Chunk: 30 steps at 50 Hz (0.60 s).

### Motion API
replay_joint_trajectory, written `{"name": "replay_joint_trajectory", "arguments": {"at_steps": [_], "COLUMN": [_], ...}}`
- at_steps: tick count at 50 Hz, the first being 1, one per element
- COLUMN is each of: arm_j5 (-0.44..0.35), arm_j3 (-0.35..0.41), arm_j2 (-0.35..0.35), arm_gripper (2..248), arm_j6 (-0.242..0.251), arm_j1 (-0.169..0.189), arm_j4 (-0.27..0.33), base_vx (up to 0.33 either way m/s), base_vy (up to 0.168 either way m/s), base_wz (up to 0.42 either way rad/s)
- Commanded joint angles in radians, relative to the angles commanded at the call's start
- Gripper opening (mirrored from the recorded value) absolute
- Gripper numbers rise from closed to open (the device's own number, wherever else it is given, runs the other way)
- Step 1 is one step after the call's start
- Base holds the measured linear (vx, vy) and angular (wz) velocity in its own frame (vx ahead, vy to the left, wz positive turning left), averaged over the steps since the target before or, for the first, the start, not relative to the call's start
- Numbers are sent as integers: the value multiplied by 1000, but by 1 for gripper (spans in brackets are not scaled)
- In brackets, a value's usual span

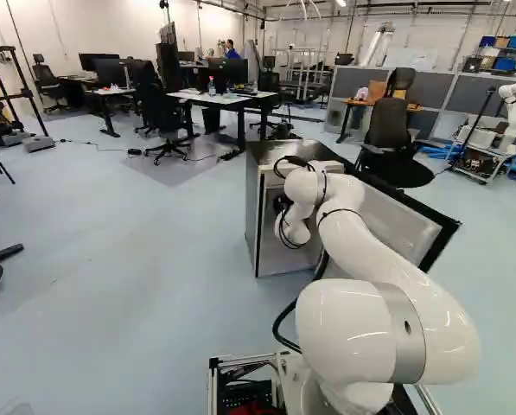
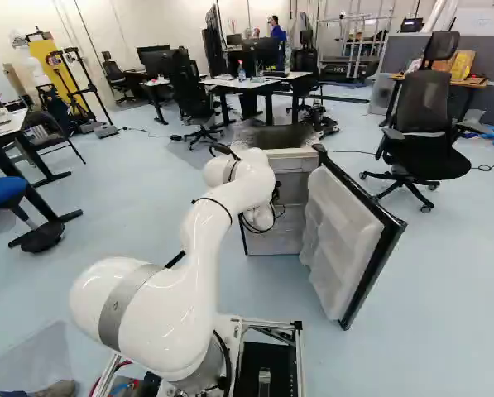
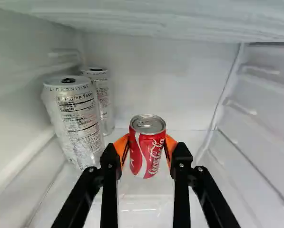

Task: Grab a drink from the fridge

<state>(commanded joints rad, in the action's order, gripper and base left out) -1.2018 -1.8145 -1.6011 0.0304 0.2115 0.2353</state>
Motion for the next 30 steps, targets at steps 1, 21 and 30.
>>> {"name": "replay_joint_trajectory", "arguments": {"at_steps": [1,21,30], "arm_j5": [0,0,0], "arm_j3": [0,1,17], "arm_j2": [0,0,10], "arm_gripper": [106,91,91], "arm_j6": [0,0,0], "arm_j1": [0,0,1], "arm_j4": [0,0,0], "base_vx": [0,0,0], "base_vy": [0,0,0], "base_wz": [0,0,0]}}
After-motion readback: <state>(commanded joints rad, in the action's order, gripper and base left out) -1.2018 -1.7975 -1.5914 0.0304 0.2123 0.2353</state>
